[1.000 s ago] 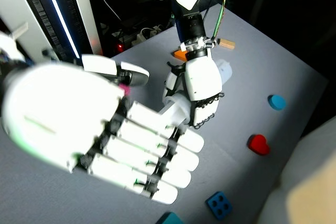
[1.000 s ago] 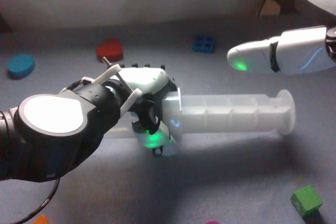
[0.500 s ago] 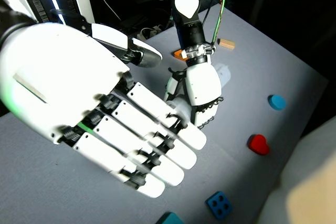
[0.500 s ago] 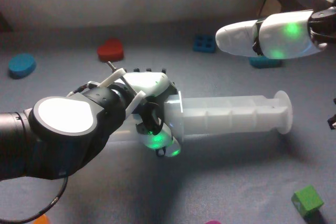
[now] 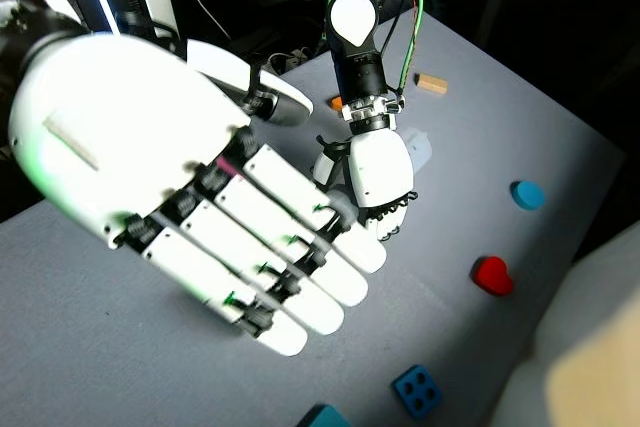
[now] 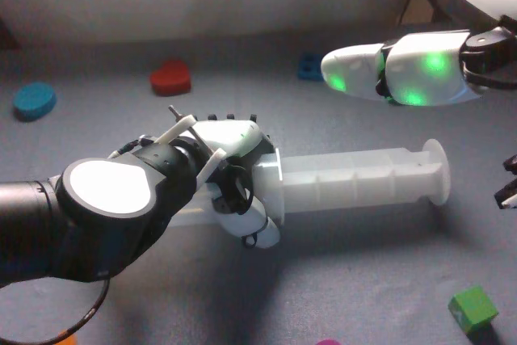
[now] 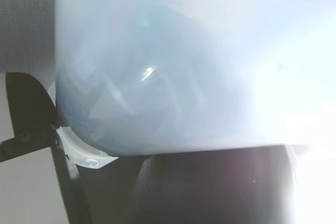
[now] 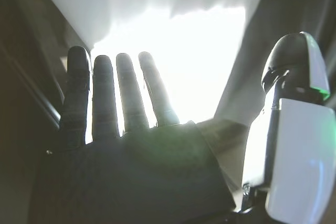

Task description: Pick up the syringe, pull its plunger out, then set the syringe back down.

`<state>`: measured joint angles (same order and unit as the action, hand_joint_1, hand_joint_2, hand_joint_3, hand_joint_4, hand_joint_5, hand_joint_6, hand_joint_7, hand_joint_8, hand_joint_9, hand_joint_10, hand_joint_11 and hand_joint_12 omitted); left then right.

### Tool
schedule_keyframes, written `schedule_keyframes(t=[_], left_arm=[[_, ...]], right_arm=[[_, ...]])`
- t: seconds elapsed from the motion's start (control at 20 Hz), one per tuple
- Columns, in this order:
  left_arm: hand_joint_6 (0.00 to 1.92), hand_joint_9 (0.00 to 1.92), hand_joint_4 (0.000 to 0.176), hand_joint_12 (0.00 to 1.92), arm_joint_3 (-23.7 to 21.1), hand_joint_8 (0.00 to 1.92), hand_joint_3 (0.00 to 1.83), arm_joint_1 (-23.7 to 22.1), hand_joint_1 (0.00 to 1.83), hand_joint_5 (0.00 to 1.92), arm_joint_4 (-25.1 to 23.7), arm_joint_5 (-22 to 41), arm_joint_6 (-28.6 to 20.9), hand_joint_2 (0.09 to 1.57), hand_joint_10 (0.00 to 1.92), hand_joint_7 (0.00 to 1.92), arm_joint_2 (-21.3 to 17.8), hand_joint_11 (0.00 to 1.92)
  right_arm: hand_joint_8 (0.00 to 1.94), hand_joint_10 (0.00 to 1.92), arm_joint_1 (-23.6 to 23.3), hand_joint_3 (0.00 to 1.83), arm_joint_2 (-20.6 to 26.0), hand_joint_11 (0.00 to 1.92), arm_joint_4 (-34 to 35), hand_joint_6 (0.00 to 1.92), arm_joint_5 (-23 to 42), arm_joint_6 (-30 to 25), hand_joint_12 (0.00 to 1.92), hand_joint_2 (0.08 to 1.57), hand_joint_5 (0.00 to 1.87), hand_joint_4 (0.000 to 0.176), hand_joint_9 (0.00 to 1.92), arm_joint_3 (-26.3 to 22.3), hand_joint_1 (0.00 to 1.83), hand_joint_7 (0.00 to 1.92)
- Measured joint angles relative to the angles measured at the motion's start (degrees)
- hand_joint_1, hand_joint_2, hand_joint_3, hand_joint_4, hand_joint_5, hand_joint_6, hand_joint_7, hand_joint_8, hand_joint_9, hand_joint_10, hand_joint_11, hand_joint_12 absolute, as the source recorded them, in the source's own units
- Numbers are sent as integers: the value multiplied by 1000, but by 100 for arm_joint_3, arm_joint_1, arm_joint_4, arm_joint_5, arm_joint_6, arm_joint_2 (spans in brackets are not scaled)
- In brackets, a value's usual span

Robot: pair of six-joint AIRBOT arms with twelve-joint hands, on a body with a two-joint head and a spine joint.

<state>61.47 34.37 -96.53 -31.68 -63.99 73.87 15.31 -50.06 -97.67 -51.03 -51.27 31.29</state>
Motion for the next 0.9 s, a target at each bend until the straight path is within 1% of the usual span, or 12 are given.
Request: schedule_keyframes(t=[0.15,0.2,0.35,0.4,0.45,0.5,0.55,0.6,0.7,0.75,0.85,0.9], left_arm=[[1081,649,0,1769,7,1400,1,2,1480,762,-17,-31,-7,1212,1491,779,26,594],[1112,637,0,1614,7,1418,0,4,1371,789,-20,-37,-7,1221,1555,775,31,567],[1201,640,0,1489,7,1429,1,-9,1335,745,-26,-37,-11,1237,1582,731,31,563],[1343,510,0,1314,7,935,0,-9,1099,721,-37,-33,-11,1251,943,595,31,415],[1343,510,0,1314,11,935,0,-9,1099,721,-39,-28,-7,1251,943,595,33,415],[739,492,0,1217,17,591,0,-11,1024,597,-83,-24,4,1195,706,592,44,350],[379,485,0,1152,17,360,0,-22,957,610,-107,-20,0,1171,512,603,44,291],[59,439,0,1029,17,87,0,-46,822,567,-168,-22,-7,1164,183,560,42,123],[14,424,0,1004,17,26,0,-52,770,519,-168,-26,-15,1139,92,512,44,67],[0,281,0,793,7,0,0,-52,643,350,-157,-20,-17,1112,10,309,42,2],[0,154,0,533,4,0,0,-50,578,224,-118,31,-15,1069,0,159,44,0],[0,154,0,533,4,0,0,-48,578,224,-92,68,0,1069,0,159,55,0]], right_arm=[[3,4,13,10,0,0,-293,6,173,-59,562,917,86,0,62,-26,234,77],[4,5,72,9,-2,0,-470,6,227,-127,563,918,89,0,67,-46,233,80],[5,8,221,8,-24,0,-627,8,254,-188,562,918,94,0,74,-46,236,86],[4,7,221,5,-42,0,-649,8,236,-212,580,919,105,0,83,-46,235,93],[4,7,221,5,-55,0,-693,8,219,-240,580,919,105,0,83,-46,235,93],[5,7,221,5,-76,0,-702,7,175,-251,579,919,105,0,83,-46,234,97],[6,6,221,5,-85,0,-697,6,170,-256,578,921,105,0,83,-46,222,100],[5,6,249,6,-87,0,-697,6,170,-271,578,923,106,0,85,-46,215,102],[5,6,262,6,-114,0,-693,6,149,-286,578,924,106,0,85,-46,215,102],[3,6,262,5,-125,0,-693,3,120,-289,578,924,102,0,86,-46,216,100],[4,6,262,5,-149,0,-695,1,96,-293,578,923,97,0,89,-46,219,102],[4,6,262,5,-151,0,-695,1,103,-291,578,923,97,0,89,-46,219,102]])
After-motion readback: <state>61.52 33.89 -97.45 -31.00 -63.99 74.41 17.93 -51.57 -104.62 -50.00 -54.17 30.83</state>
